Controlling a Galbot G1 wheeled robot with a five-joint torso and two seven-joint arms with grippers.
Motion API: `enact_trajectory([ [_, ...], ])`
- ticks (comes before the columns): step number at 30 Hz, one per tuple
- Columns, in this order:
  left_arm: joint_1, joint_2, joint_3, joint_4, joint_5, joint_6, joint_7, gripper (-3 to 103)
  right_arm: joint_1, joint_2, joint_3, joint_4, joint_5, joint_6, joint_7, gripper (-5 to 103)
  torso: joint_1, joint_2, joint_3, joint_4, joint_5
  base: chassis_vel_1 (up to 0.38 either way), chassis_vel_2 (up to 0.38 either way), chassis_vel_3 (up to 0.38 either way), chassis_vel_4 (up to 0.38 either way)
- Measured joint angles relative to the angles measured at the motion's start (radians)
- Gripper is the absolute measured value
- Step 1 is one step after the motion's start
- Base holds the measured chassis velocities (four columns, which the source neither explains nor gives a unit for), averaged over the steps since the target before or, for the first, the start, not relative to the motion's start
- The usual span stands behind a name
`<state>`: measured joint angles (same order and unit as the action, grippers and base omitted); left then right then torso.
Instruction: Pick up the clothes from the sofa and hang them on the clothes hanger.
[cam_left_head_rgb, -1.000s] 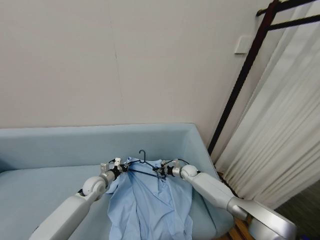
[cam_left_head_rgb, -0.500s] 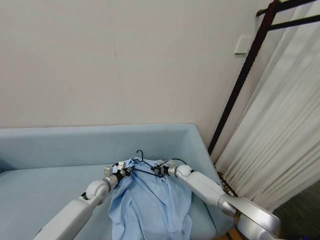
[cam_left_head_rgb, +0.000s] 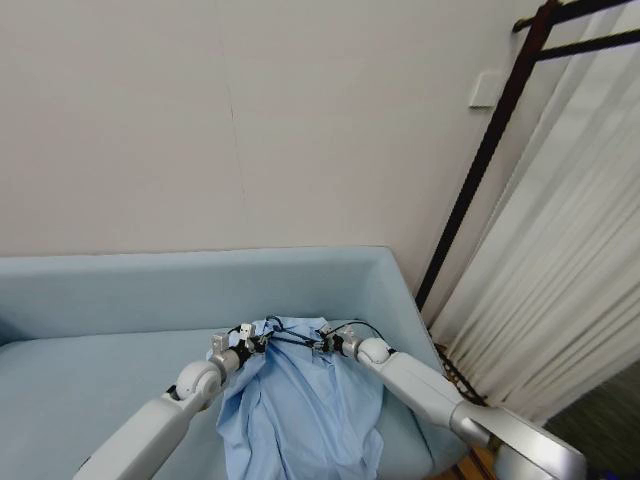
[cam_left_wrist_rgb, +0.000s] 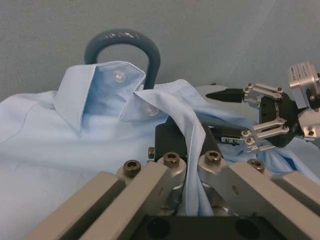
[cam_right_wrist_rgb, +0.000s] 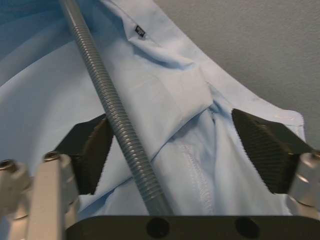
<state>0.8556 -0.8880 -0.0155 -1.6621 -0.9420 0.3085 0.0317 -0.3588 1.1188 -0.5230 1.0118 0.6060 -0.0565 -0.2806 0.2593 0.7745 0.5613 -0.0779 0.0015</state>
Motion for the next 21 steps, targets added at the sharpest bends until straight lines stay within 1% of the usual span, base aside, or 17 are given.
enact_trajectory([
  [1,0.002,0.0,0.001,-0.002,0.0,0.0,0.0,0,0.002,-0.001,0.0,0.002,0.003,0.0,0.002,84,0.0,0.0,0.0,0.0,0.0,0.0,0.0,0.0,0.0],
  [2,0.002,0.0,0.001,-0.002,0.0,0.0,0.0,0,0.002,-0.001,0.0,0.002,0.003,0.0,0.002,84,0.0,0.0,0.0,0.0,0.0,0.0,0.0,0.0,0.0],
  [4,0.008,0.0,0.003,-0.01,0.0,0.0,-0.001,0,0.021,-0.002,-0.002,0.006,0.015,-0.004,0.003,95,0.0,0.0,0.0,0.0,0.0,0.0,0.0,0.0,0.0],
  [5,0.01,-0.001,0.003,-0.012,0.0,0.0,-0.001,0,0.027,-0.001,-0.003,0.006,0.018,-0.006,0.003,95,0.0,0.0,0.0,0.0,-0.0001,0.0,0.0,0.0,0.0],
  [7,0.014,-0.006,0.003,-0.015,-0.001,0.0,-0.002,0,0.055,0.014,-0.005,-0.01,0.031,-0.018,0.003,100,0.0,0.0,0.0,0.0001,-0.0002,0.0,0.0,0.0,0.0],
  [15,0.022,-0.011,0.003,-0.023,-0.002,0.0,-0.002,0,0.088,0.04,-0.008,-0.044,0.048,-0.034,0.004,100,0.0,0.0,0.0,0.0001,-0.0002,0.0,0.0,0.0,0.0],
  [19,0.027,-0.011,0.001,-0.024,-0.002,0.0,-0.001,0,0.09,0.041,-0.014,-0.04,0.05,-0.036,0.003,100,0.0,0.0,0.0,0.0,-0.0001,0.0,0.0,0.0,0.0],
  [21,0.027,-0.013,-0.002,-0.021,-0.002,0.0,0.0,0,0.086,0.028,-0.014,-0.016,0.054,-0.037,-0.002,100,0.0,0.0,0.0,0.0003,0.0,0.0,0.0,0.0,0.0],
])
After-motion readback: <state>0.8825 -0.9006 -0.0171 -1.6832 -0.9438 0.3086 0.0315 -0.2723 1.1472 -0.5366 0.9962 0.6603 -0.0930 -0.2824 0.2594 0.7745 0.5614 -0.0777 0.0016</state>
